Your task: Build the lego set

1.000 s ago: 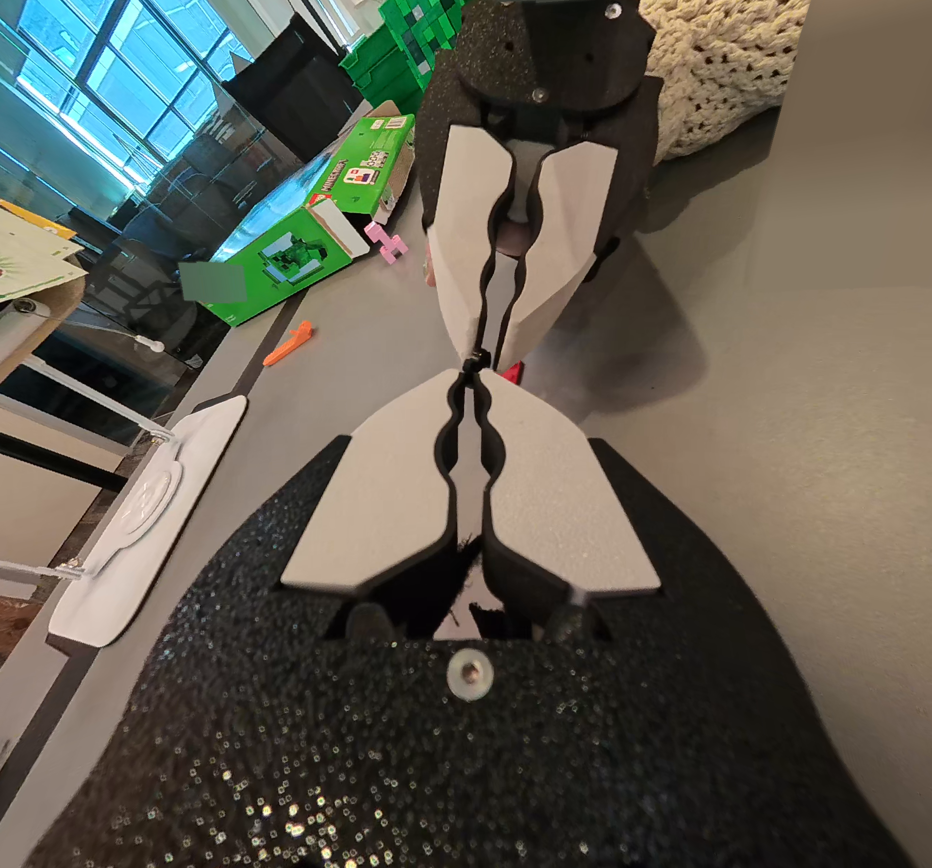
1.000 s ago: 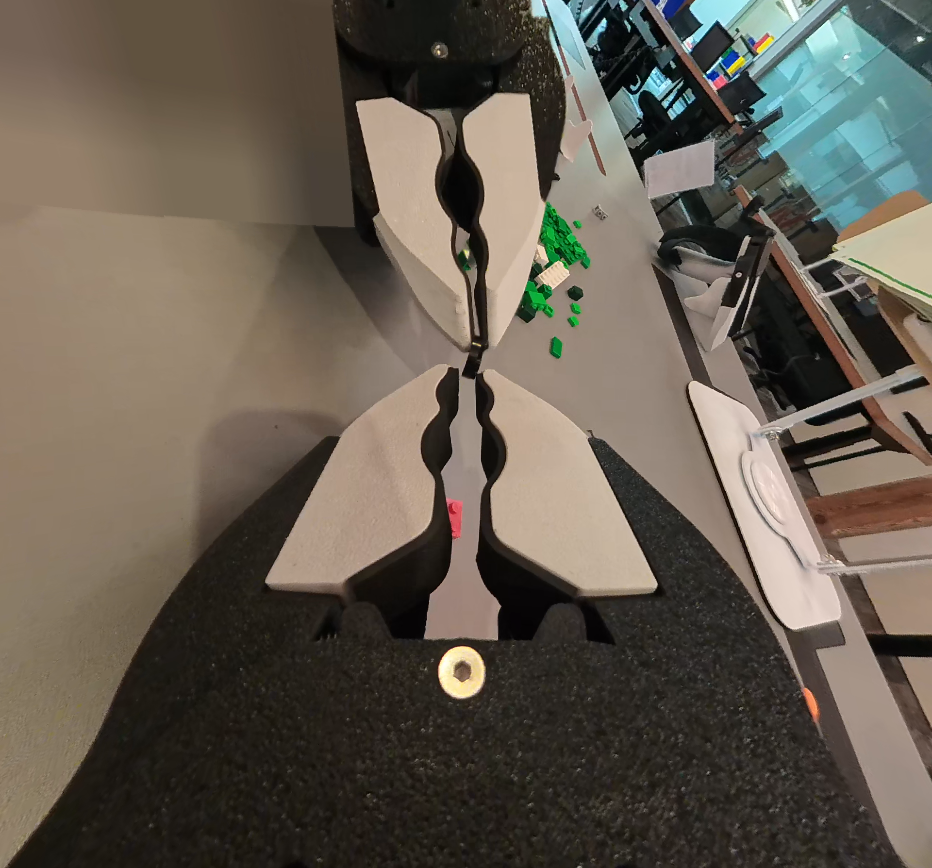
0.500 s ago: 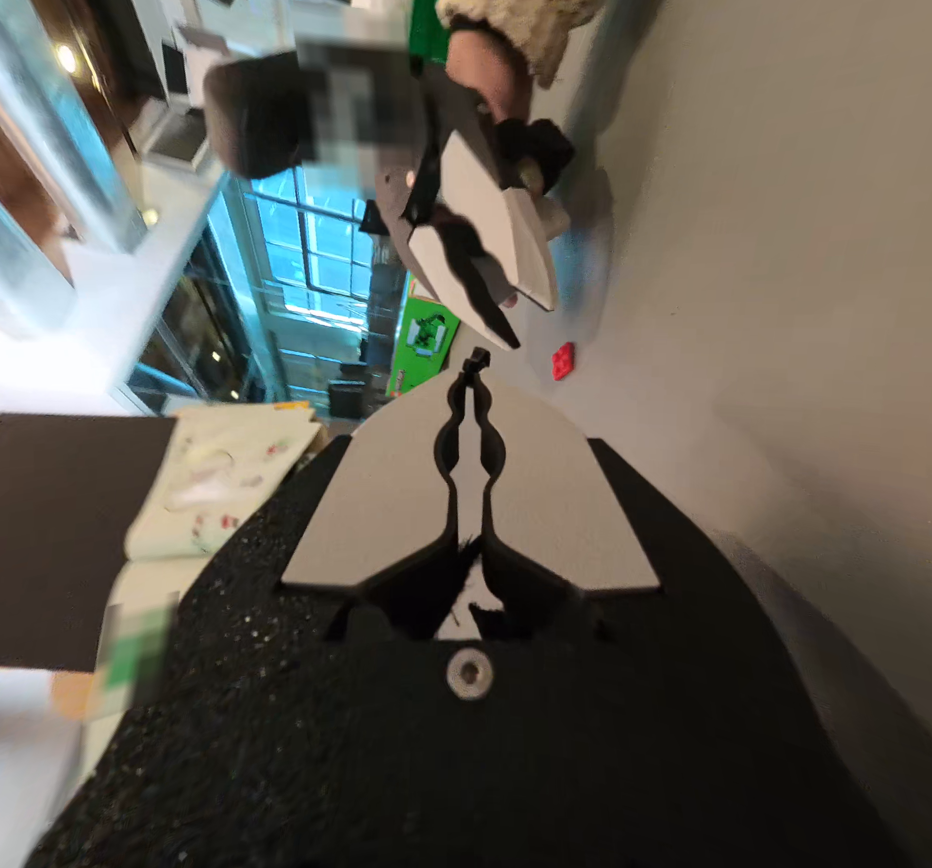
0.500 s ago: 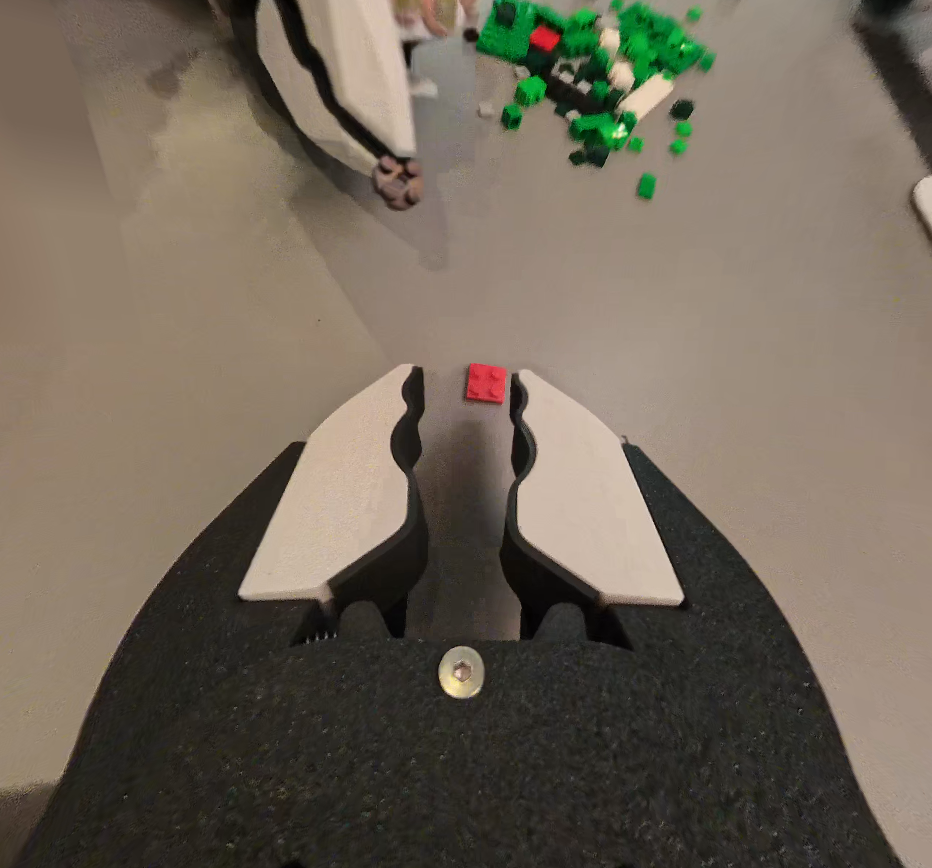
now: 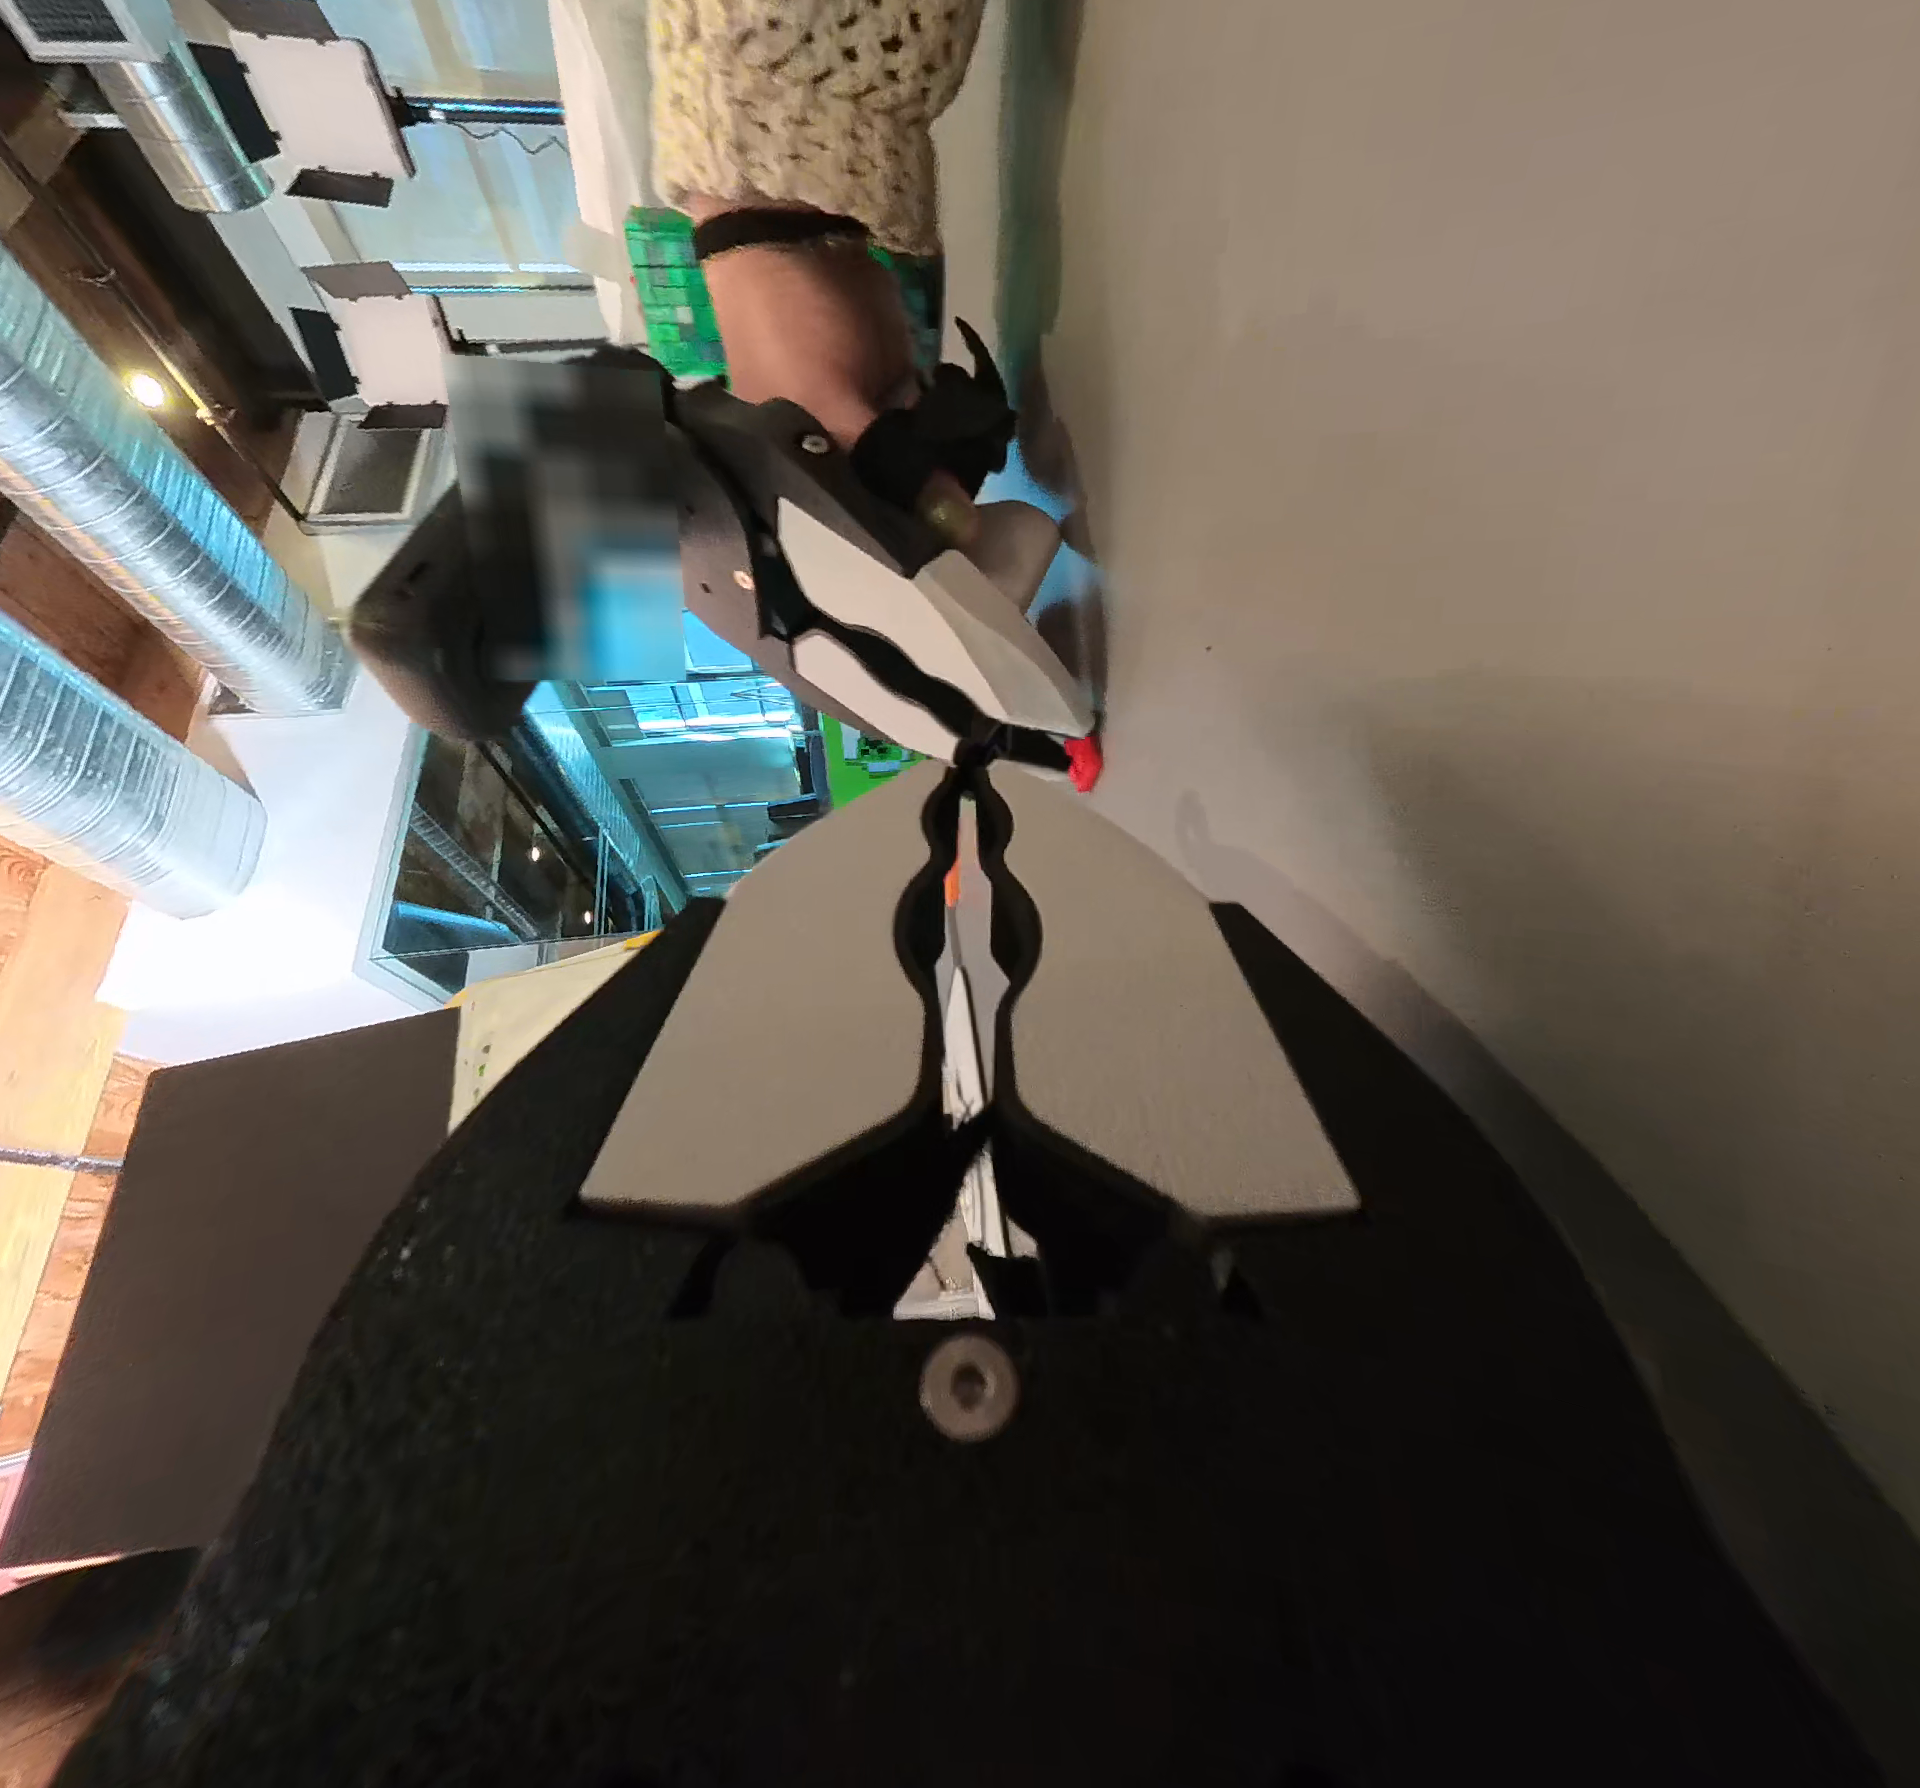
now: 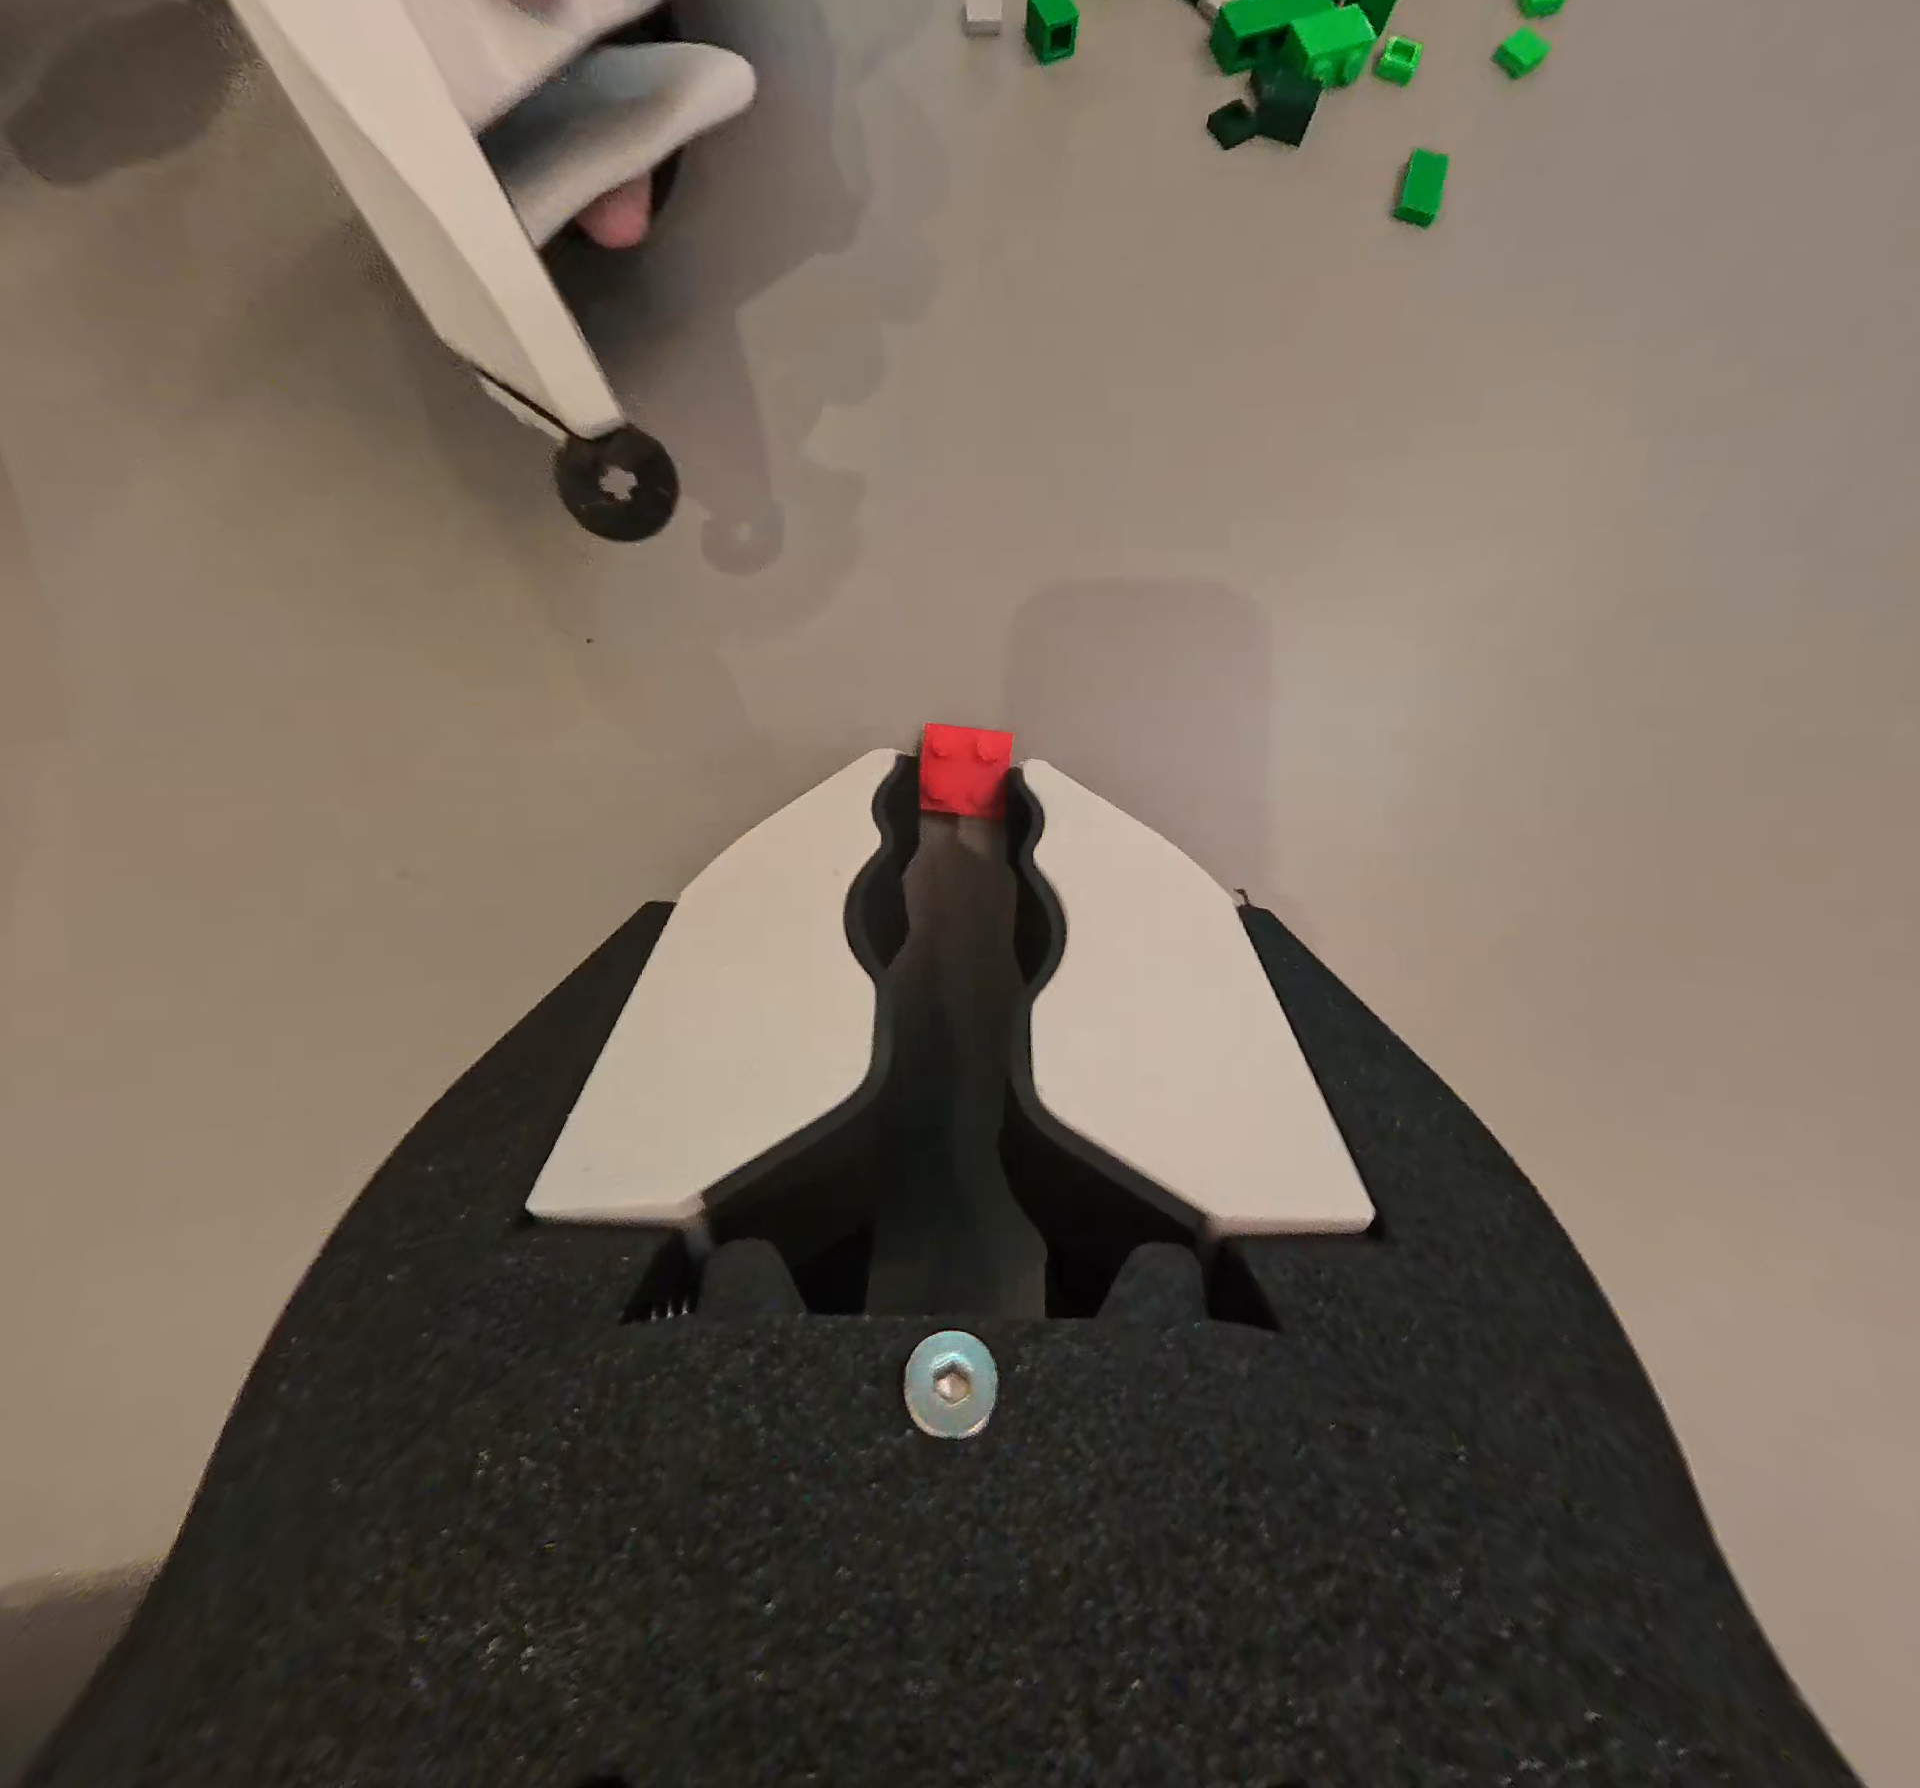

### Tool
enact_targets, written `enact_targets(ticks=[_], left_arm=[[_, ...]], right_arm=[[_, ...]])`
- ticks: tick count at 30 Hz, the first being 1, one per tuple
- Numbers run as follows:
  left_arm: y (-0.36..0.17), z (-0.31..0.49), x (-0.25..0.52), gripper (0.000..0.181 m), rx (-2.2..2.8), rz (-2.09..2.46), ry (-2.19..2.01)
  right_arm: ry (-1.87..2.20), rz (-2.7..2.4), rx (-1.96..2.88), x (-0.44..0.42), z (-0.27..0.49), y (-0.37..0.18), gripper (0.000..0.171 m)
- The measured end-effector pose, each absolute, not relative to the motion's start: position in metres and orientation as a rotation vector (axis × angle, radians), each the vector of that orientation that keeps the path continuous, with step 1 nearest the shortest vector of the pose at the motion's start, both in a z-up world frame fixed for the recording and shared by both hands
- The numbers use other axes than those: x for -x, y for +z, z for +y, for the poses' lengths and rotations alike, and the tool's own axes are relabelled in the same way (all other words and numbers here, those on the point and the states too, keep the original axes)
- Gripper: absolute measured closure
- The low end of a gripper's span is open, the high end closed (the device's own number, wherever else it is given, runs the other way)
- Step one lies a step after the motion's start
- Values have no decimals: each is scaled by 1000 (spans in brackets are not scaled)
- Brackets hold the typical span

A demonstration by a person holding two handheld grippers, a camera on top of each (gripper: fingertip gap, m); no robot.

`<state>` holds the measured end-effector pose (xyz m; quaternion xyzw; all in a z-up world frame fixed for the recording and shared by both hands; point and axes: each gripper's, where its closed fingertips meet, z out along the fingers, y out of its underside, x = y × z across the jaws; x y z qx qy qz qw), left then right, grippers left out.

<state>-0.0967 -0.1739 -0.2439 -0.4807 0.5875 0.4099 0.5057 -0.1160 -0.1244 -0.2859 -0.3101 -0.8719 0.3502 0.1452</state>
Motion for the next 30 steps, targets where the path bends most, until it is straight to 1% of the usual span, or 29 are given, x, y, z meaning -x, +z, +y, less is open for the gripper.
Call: enact_targets(ticks=[10,18,19,24,27,30], left_arm=[[-274,-167,117,179,1372,1553,920],[-278,-168,123,178,1362,1653,894],[-278,-169,123,177,1376,1661,862],[-273,-177,121,157,1468,1664,705],[-272,-178,130,154,1517,1654,703],[-270,-176,143,157,1564,1613,724]], right_arm=[[981,-2509,856,116,-126,-285,156],[986,-2507,817,118,-133,-285,156],[985,-2509,812,118,-134,-285,156],[1010,-2507,803,119,-139,-285,156],[1028,-2485,797,122,-142,-282,156],[1080,-2456,749,123,-151,-272,156]])
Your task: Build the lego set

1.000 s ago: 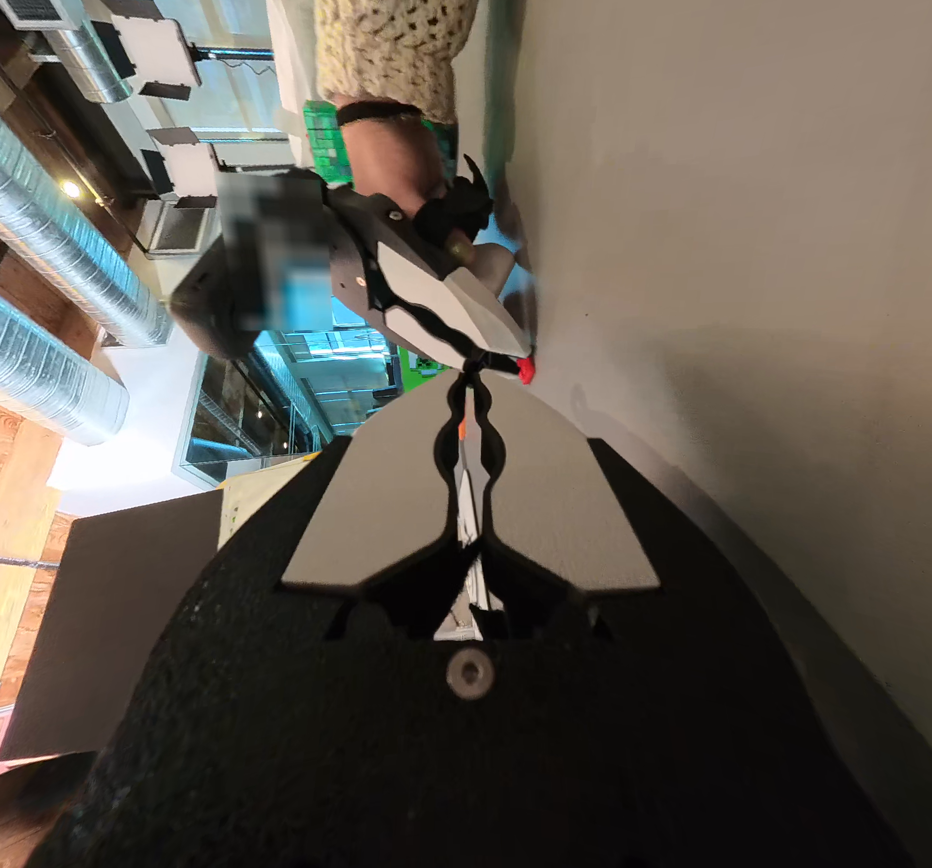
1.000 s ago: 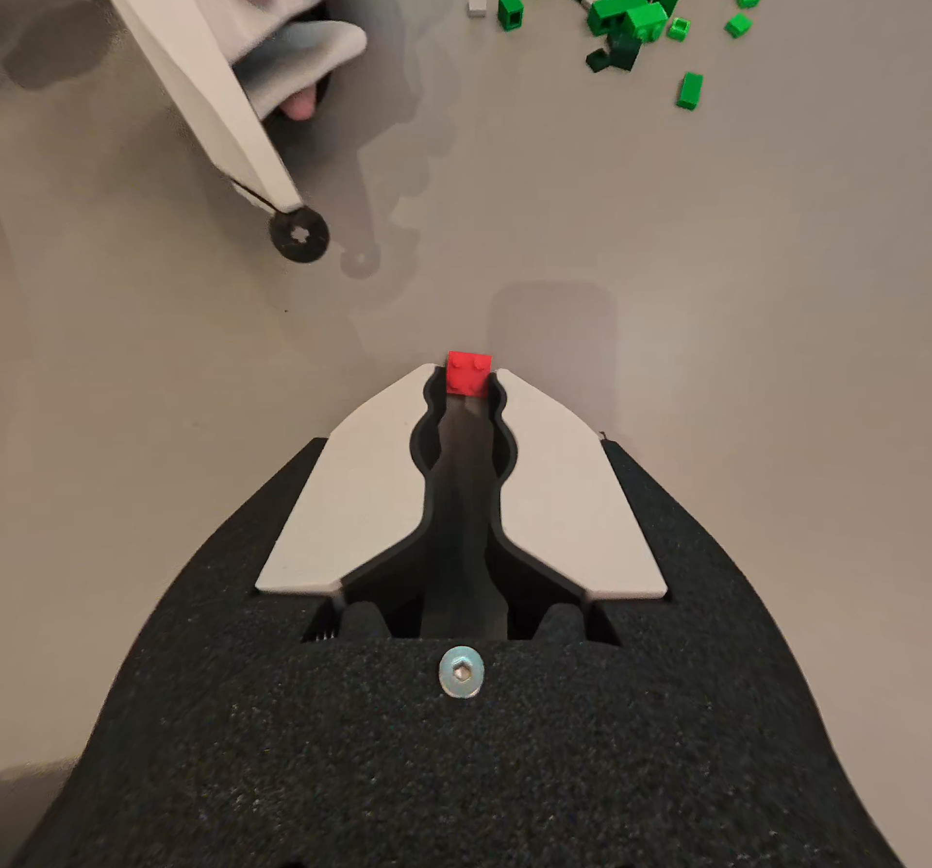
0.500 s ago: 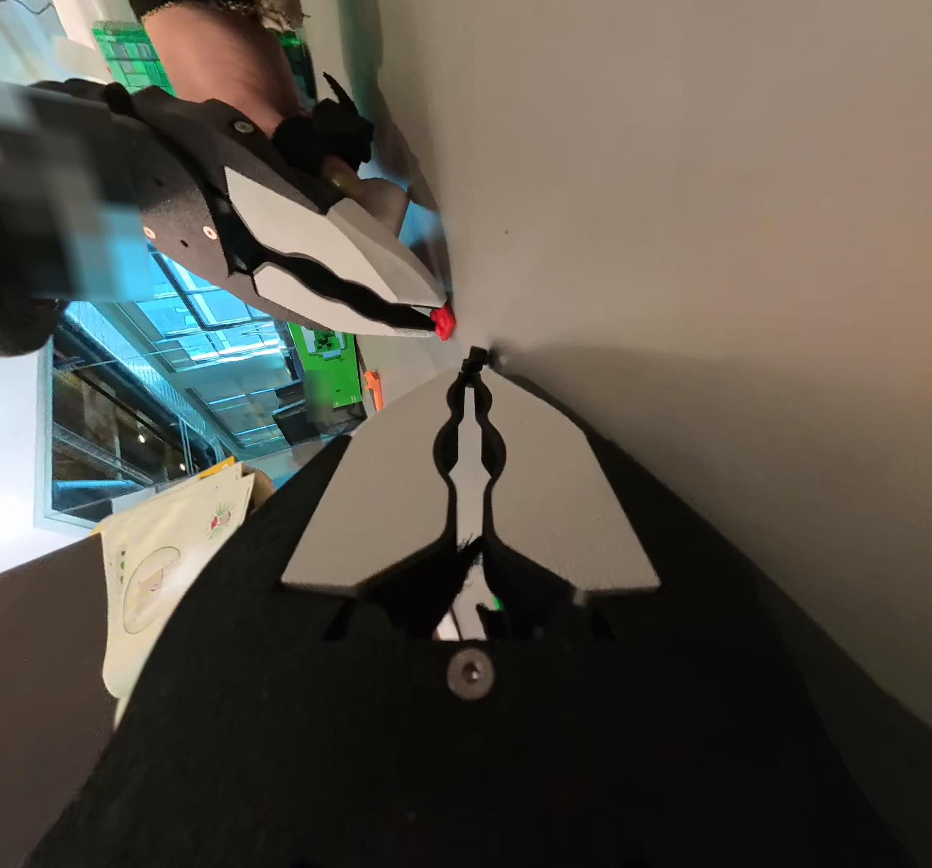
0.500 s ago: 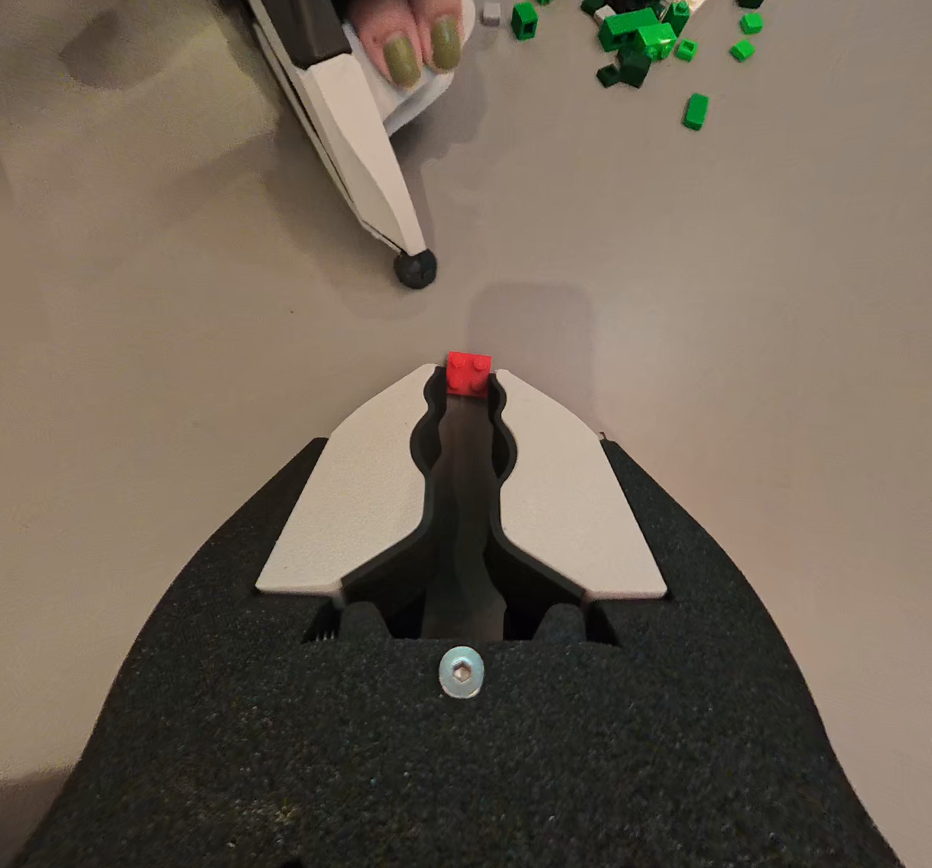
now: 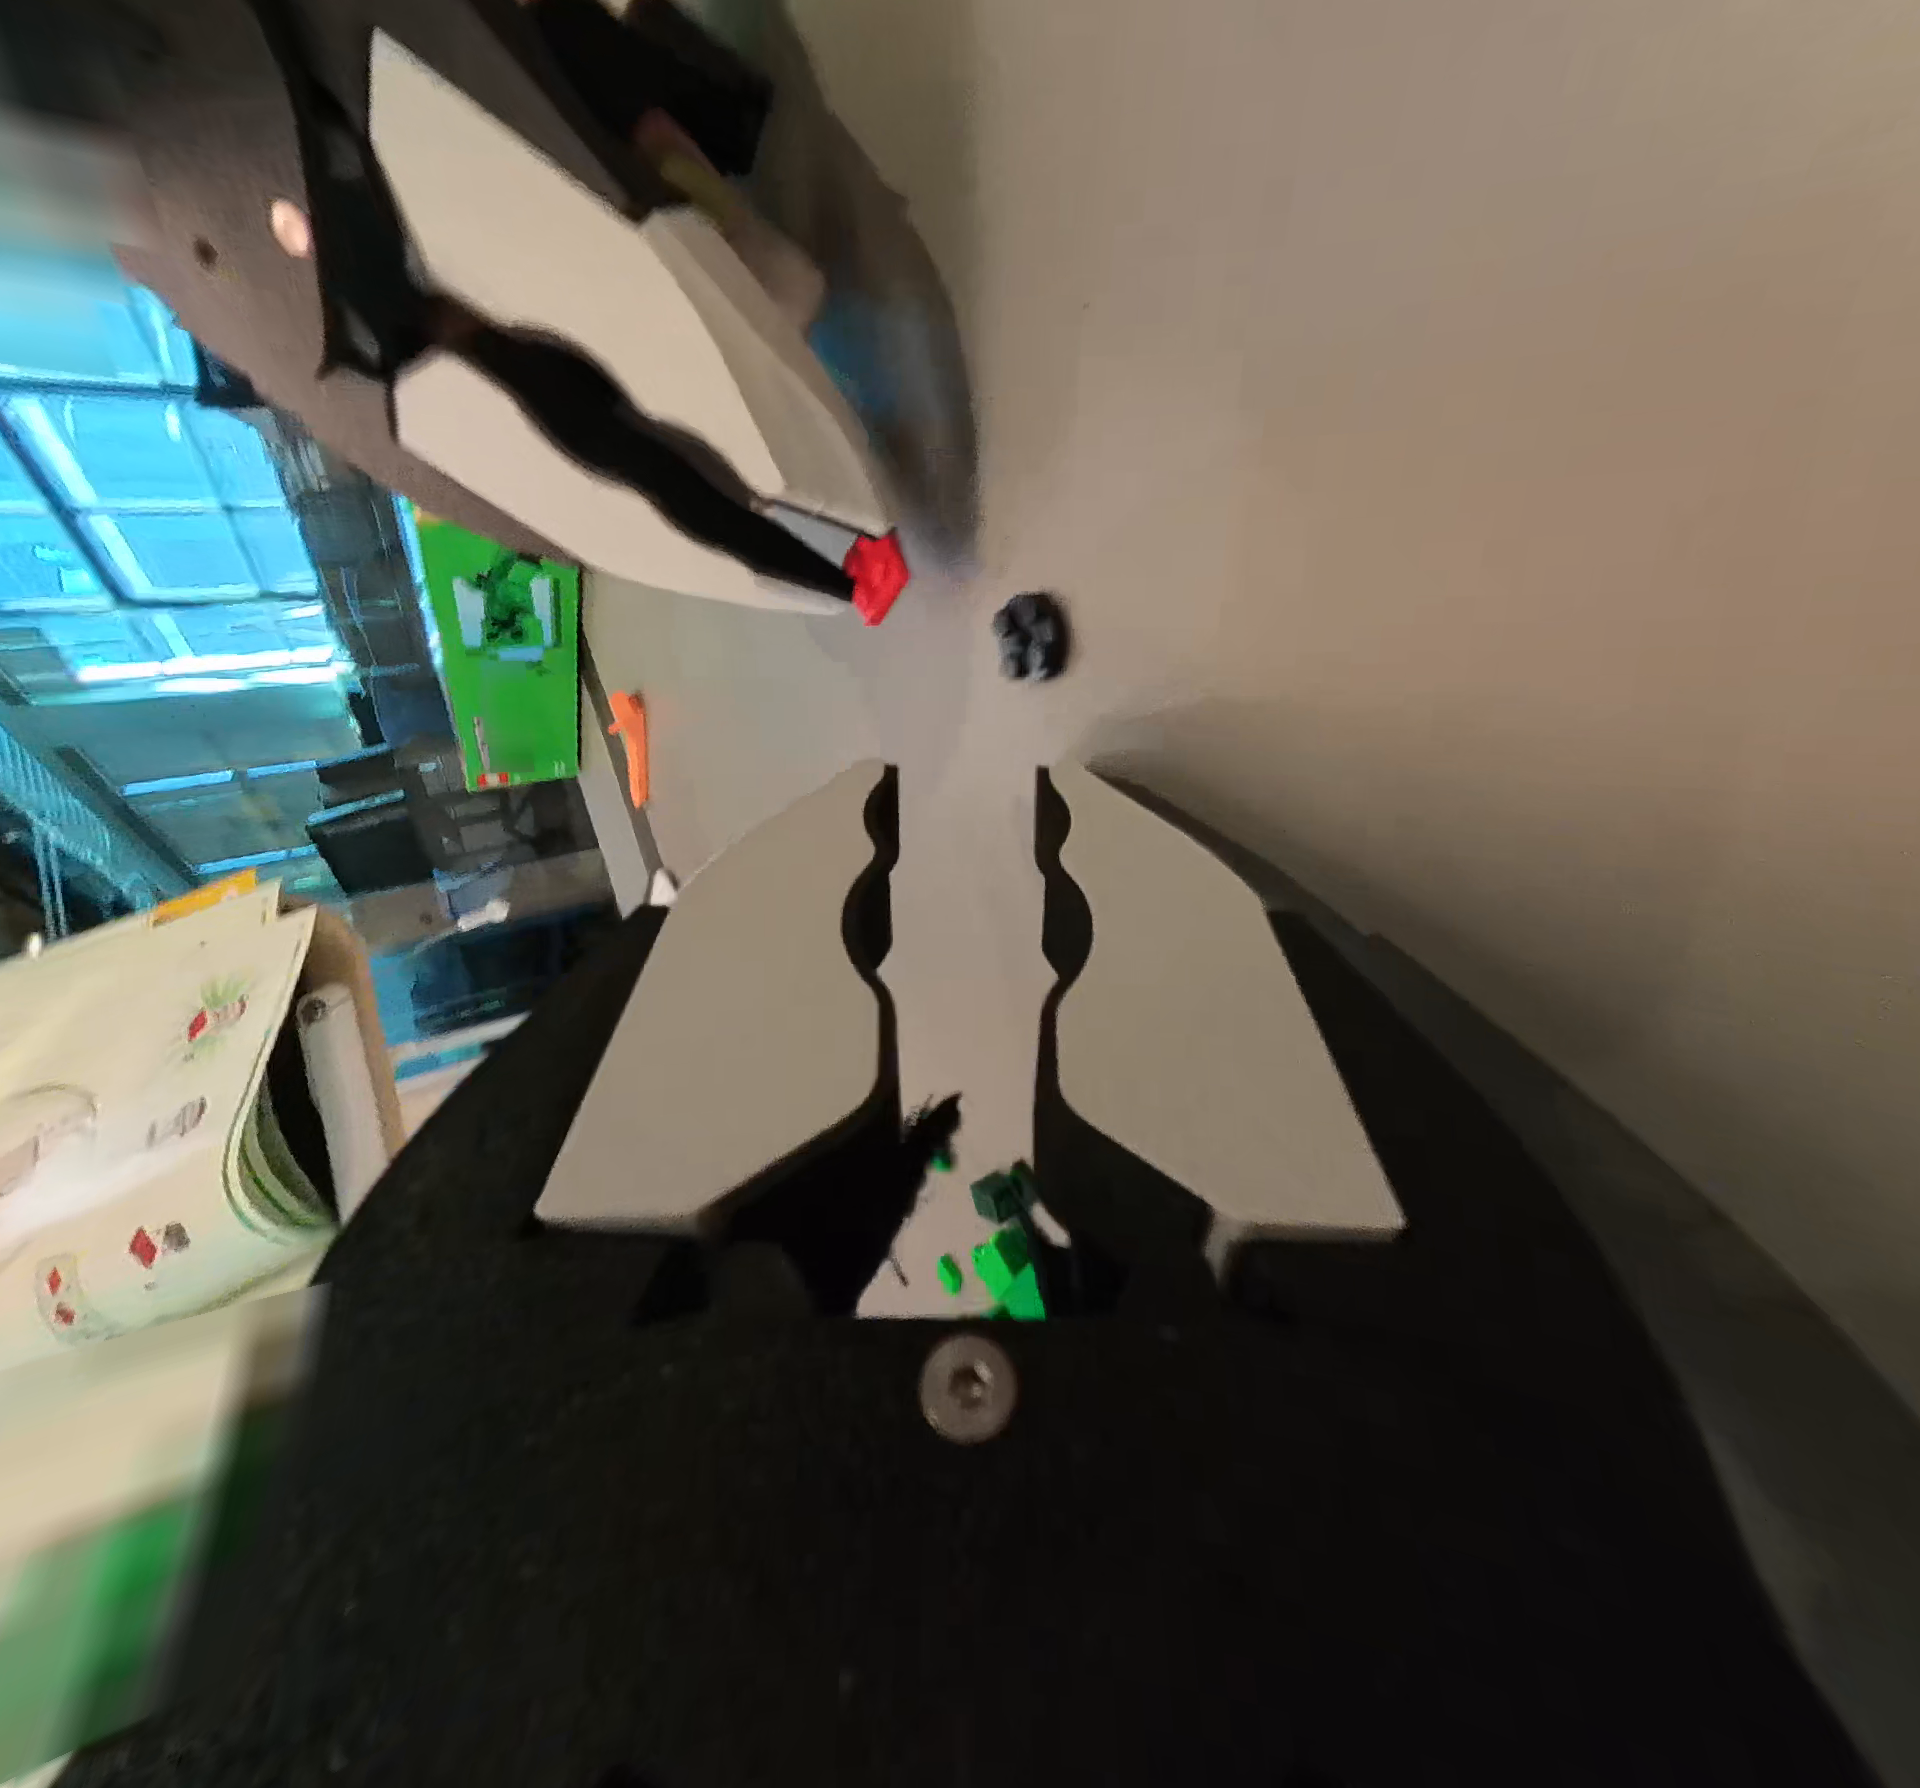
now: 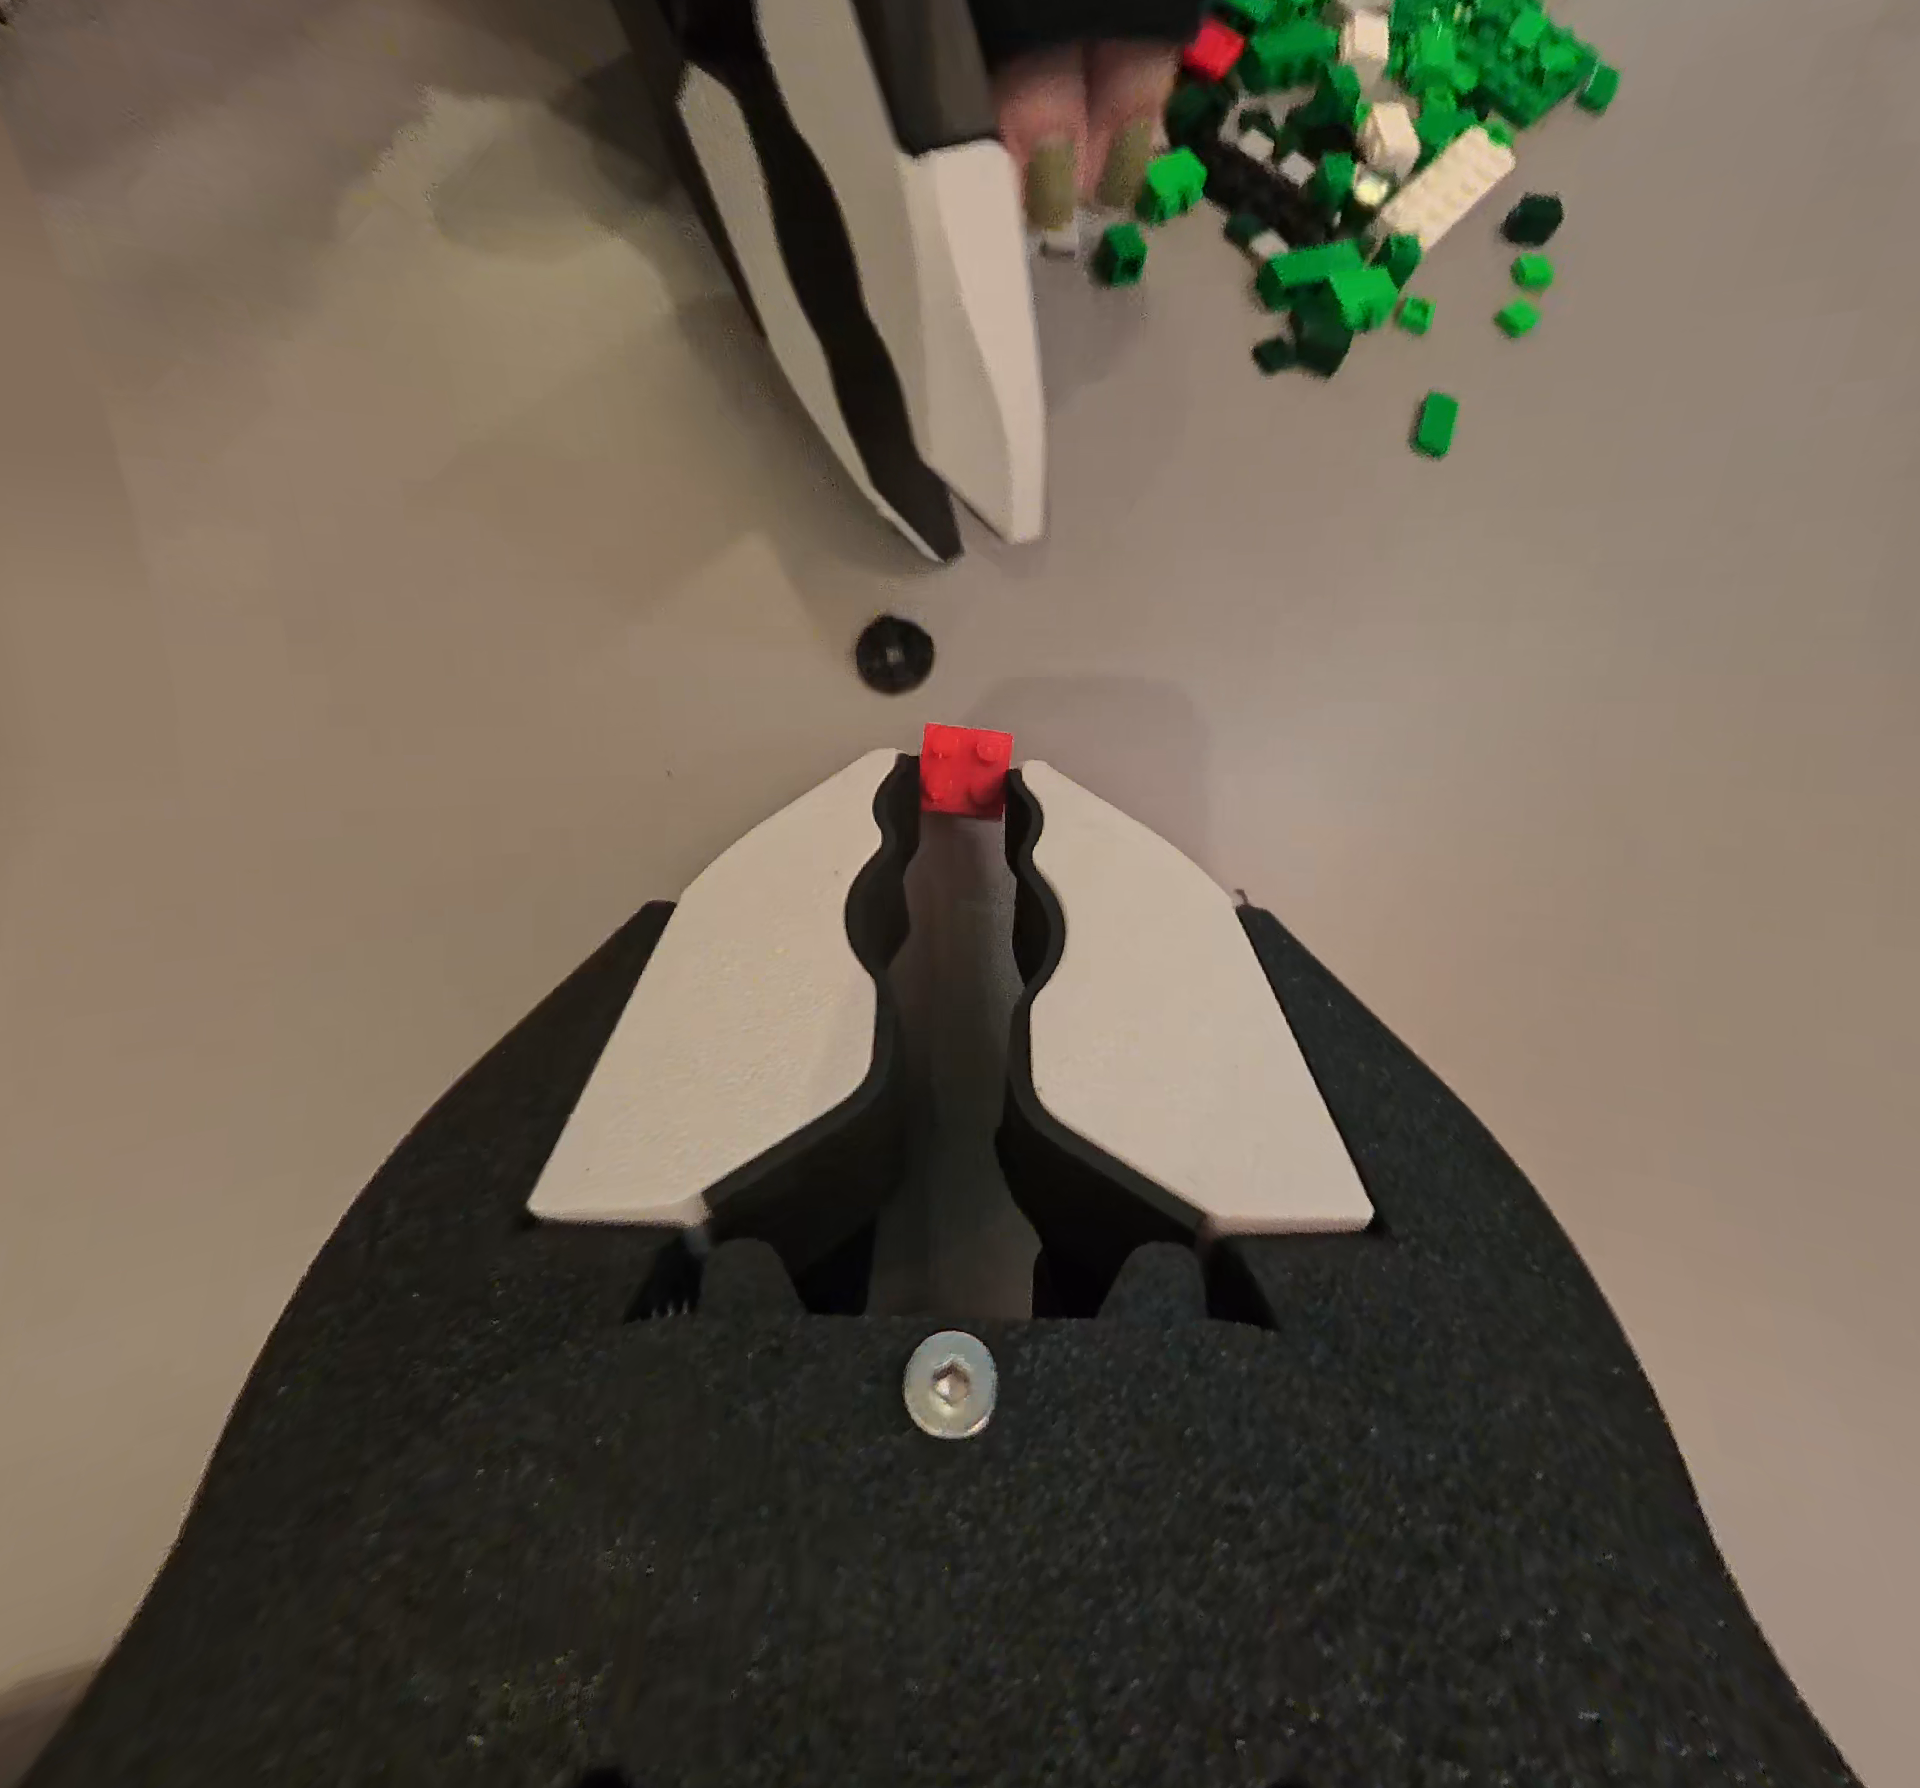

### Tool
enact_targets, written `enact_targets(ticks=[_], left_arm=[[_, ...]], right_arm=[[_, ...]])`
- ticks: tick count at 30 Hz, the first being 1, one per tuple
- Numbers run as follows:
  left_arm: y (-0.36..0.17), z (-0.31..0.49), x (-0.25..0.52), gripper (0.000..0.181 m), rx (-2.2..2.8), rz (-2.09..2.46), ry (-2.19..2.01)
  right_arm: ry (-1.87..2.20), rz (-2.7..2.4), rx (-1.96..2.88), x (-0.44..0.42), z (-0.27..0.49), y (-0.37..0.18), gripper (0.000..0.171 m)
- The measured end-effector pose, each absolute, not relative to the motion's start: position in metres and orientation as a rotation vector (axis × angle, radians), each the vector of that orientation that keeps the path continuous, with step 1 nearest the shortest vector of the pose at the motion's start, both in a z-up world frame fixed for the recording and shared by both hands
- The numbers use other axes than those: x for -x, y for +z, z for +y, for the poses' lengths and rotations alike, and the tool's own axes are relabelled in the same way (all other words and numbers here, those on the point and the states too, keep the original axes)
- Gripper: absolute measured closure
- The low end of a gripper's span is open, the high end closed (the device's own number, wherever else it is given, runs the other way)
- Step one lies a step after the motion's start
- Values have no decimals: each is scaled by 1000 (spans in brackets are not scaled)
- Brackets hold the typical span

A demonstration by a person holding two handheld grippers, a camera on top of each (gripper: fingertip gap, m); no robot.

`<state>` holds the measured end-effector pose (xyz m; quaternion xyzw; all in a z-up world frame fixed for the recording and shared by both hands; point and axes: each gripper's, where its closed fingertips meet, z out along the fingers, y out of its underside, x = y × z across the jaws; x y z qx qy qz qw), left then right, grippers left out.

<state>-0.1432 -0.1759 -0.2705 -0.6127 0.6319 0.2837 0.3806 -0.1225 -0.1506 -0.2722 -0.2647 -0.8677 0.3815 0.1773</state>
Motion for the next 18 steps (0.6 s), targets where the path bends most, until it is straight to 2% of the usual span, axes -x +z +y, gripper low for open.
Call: enact_targets(ticks=[5,18], left_arm=[[-249,-172,160,180,1557,1295,741],[-238,-178,169,181,1563,1012,769]], right_arm=[[979,-2413,850,135,-159,-267,156],[808,-2363,1118,130,-176,-274,156]])
